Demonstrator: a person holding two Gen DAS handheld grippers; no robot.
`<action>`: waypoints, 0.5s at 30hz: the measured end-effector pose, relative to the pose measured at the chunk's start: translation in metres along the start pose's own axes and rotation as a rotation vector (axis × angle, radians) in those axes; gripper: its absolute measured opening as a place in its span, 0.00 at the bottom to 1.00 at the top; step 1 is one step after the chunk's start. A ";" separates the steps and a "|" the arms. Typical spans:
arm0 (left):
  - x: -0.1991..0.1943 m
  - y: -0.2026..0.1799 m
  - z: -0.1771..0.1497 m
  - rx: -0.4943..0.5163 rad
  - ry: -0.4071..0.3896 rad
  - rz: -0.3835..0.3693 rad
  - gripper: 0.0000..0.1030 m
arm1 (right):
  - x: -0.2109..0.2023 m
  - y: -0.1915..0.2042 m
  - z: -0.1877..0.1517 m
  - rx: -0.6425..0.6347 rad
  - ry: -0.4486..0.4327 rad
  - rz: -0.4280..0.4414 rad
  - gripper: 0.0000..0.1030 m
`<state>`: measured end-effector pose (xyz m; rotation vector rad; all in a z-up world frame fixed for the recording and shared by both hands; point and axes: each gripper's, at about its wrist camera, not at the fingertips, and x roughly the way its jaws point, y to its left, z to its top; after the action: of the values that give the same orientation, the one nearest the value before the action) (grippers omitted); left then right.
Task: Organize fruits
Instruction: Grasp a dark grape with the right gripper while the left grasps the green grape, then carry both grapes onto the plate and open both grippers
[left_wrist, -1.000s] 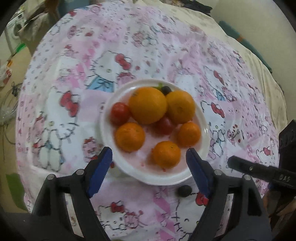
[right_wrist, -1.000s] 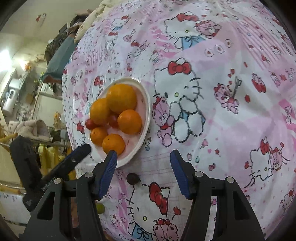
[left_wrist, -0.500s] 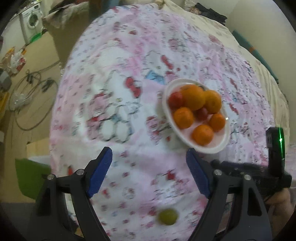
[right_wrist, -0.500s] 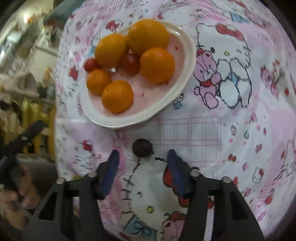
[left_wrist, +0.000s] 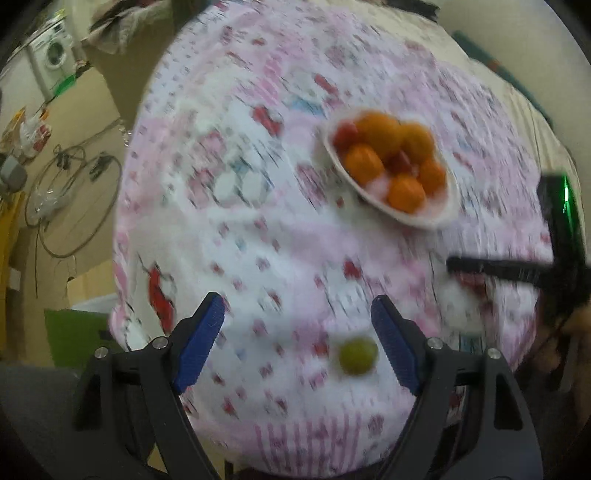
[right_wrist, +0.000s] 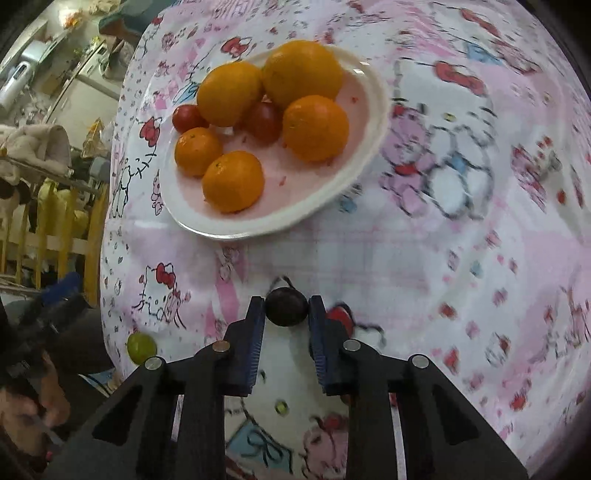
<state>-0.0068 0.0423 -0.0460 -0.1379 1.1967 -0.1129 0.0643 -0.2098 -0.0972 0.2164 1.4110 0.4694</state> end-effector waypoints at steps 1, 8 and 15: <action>0.003 -0.007 -0.006 0.023 0.025 -0.005 0.77 | -0.004 -0.003 -0.003 0.008 -0.009 0.004 0.25; 0.028 -0.047 -0.030 0.217 0.129 -0.009 0.52 | -0.032 -0.011 -0.008 0.072 -0.095 0.050 0.25; 0.038 -0.050 -0.033 0.209 0.154 -0.011 0.23 | -0.042 -0.009 -0.002 0.075 -0.131 0.083 0.25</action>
<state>-0.0246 -0.0150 -0.0847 0.0484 1.3297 -0.2610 0.0606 -0.2366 -0.0638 0.3613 1.2961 0.4626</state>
